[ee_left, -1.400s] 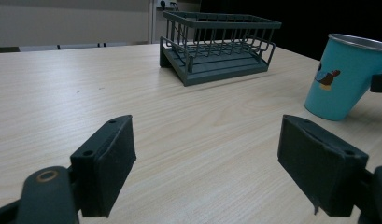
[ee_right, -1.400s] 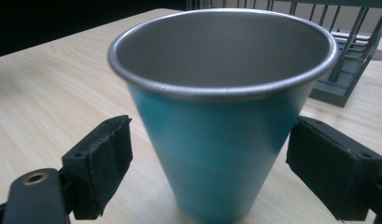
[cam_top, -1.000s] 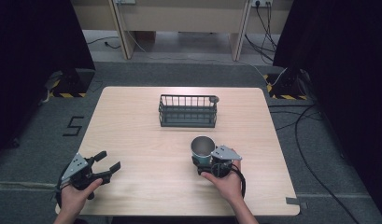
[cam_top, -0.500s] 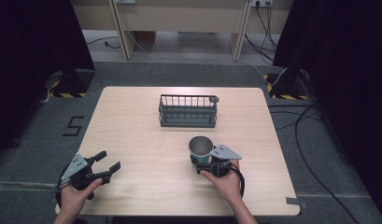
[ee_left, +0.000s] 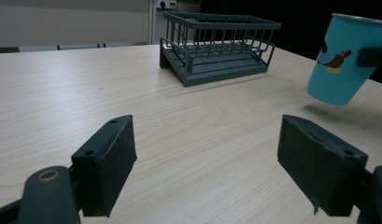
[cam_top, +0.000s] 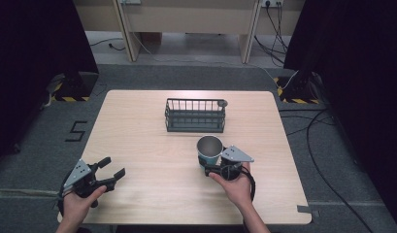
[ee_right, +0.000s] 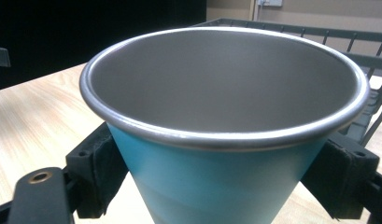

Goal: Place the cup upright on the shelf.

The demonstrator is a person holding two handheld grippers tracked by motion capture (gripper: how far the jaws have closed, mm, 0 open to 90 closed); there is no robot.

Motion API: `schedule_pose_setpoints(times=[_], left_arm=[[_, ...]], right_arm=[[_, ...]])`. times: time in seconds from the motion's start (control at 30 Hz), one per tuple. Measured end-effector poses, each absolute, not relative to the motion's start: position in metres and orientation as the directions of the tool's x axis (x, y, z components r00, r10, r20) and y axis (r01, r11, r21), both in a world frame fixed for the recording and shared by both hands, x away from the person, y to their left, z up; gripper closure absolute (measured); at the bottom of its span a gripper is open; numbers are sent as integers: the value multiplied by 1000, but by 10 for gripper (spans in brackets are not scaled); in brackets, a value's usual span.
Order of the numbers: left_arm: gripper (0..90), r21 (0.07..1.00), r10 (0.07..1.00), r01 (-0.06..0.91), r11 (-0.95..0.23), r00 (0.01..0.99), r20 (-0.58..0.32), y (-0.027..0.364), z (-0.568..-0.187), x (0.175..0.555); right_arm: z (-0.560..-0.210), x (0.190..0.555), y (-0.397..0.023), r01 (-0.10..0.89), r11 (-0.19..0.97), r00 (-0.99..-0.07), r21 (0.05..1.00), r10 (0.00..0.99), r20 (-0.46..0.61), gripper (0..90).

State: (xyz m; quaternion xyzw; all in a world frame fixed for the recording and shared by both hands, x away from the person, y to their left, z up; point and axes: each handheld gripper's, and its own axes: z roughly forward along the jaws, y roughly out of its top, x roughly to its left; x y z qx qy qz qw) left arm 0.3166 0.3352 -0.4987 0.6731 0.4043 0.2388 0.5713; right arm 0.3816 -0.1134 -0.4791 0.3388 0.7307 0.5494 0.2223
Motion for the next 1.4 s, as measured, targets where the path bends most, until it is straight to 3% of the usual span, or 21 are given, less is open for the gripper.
schedule_pose_setpoints(times=[1.4], left_arm=[[187, 963, 815, 268, -20, 562, -139, 335, -498, 316]], right_arm=[[-438, 421, -100, 204, 120, -636, 972, 771, 38, 171]])
